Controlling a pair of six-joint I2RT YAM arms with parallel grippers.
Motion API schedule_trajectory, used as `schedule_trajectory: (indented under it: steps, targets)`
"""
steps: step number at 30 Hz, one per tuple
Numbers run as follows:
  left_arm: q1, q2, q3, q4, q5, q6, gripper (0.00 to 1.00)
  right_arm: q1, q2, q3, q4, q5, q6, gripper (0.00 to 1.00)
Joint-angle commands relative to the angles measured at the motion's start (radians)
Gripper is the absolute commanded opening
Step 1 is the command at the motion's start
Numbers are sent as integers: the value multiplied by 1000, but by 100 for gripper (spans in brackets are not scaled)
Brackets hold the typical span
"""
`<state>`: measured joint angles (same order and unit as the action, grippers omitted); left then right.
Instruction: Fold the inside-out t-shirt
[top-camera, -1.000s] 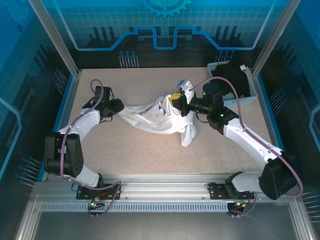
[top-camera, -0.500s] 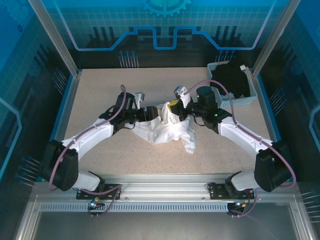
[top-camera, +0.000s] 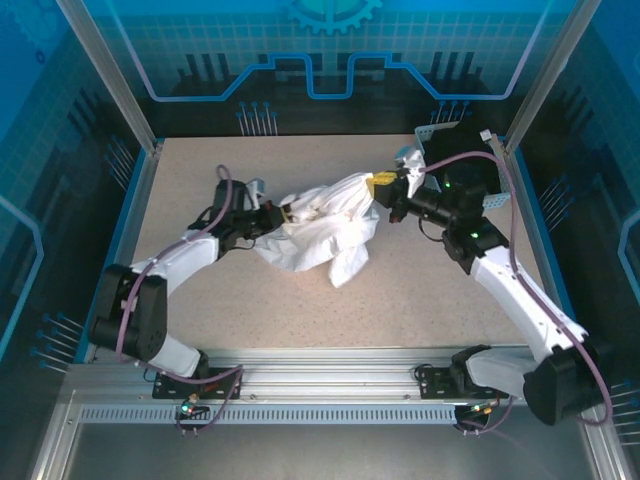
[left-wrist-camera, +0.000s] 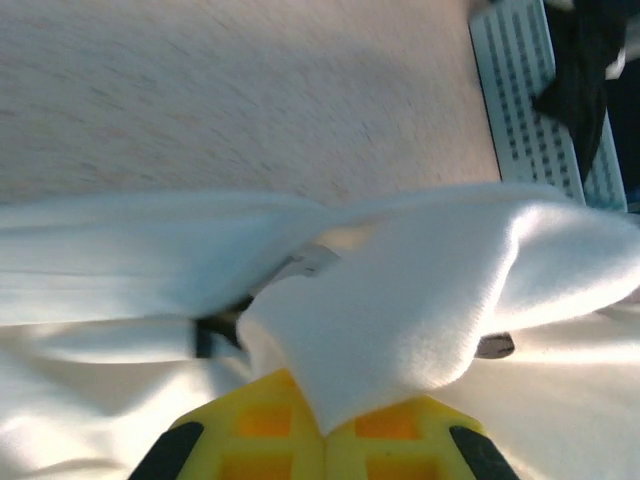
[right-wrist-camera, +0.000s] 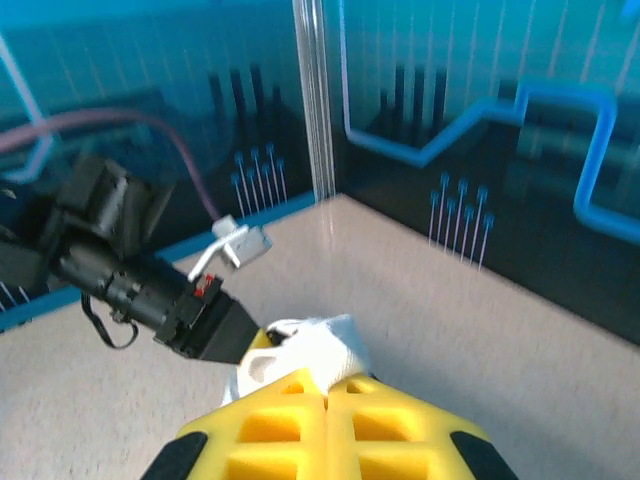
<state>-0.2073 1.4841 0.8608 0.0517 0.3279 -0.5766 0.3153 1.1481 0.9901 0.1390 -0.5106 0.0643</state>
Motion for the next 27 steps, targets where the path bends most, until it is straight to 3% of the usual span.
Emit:
schedule_trajectory:
  steps: [1, 5, 7, 9, 13, 18, 22, 27]
  targets:
    - [8, -76, -63, 50, -28, -19, 0, -4, -12, -20, 125, -79, 72, 0]
    - [8, -68, -115, 50, -82, -3, 1, -4, 59, -101, 189, -106, 92, 0]
    - [6, -52, -117, 8, -110, 21, 7, -2, 91, -129, 199, -122, 95, 0]
    - [1, -52, -119, -37, -154, 51, 16, -1, 114, -148, 200, -126, 87, 0]
    - [-47, -130, -126, -127, -288, 116, 44, 1, 147, -166, 187, -132, 78, 0]
    - [-210, -240, -82, -220, -417, 195, 64, 7, 150, -177, 169, -127, 69, 0]
    - [-308, -176, 3, -232, -413, 234, 68, 14, 149, -175, 166, -120, 70, 0]
    - [-336, 2, 124, -272, -417, 271, 68, 21, 139, -167, 150, -111, 63, 0]
